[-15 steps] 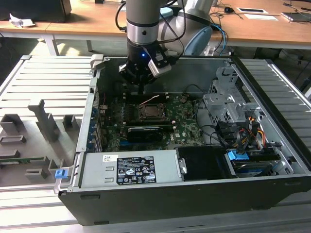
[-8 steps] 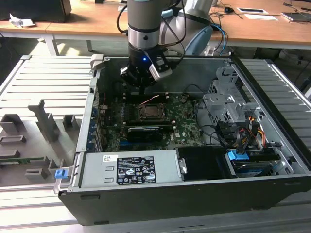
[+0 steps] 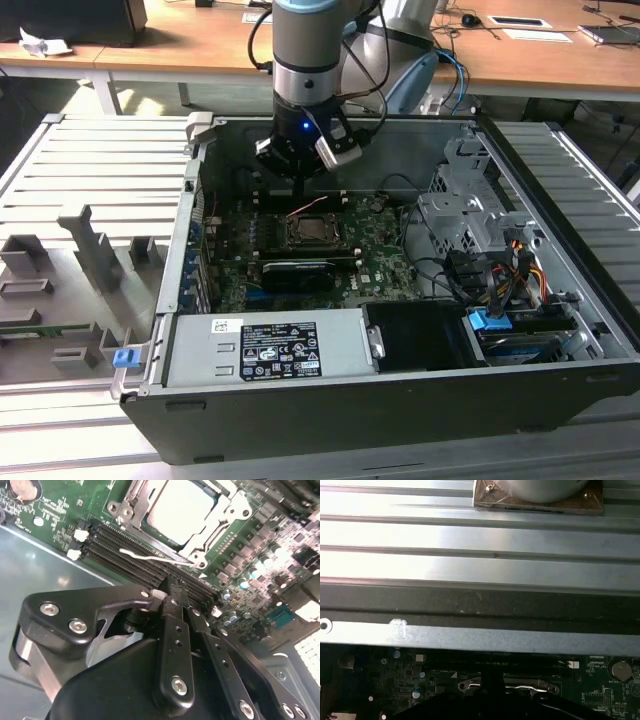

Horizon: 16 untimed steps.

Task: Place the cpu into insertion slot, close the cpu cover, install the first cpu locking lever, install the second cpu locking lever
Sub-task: 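Install the first cpu locking lever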

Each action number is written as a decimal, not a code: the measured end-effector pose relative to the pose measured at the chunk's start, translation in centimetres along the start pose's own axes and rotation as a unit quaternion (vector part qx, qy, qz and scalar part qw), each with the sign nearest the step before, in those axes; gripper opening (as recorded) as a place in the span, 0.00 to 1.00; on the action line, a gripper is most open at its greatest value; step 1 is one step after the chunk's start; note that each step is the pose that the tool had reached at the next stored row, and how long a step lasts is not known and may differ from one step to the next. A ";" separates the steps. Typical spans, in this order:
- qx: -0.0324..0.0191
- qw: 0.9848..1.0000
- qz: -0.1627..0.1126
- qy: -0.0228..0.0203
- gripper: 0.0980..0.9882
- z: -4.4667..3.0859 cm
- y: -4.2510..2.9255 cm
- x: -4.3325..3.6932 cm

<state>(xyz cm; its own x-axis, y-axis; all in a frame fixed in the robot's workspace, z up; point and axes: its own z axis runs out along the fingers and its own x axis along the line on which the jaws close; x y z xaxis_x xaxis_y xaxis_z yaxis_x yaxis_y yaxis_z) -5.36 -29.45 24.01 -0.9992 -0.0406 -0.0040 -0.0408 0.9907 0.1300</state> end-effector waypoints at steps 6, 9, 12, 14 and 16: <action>-0.007 1.000 0.000 0.000 0.01 0.02 -0.17 0.01; -0.009 1.000 0.000 0.000 0.01 0.07 -0.25 -0.07; -0.009 1.000 0.000 0.000 0.01 0.21 -0.29 -0.36; -0.008 1.000 0.000 0.000 0.01 0.42 -0.40 -0.51; -0.008 1.000 0.000 0.000 0.01 0.56 -0.48 -0.53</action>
<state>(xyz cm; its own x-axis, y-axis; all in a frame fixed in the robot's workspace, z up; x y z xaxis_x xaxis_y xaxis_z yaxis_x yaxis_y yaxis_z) -4.81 -29.83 23.39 -0.9992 -0.0405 -0.0048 -0.0408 0.9883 0.1469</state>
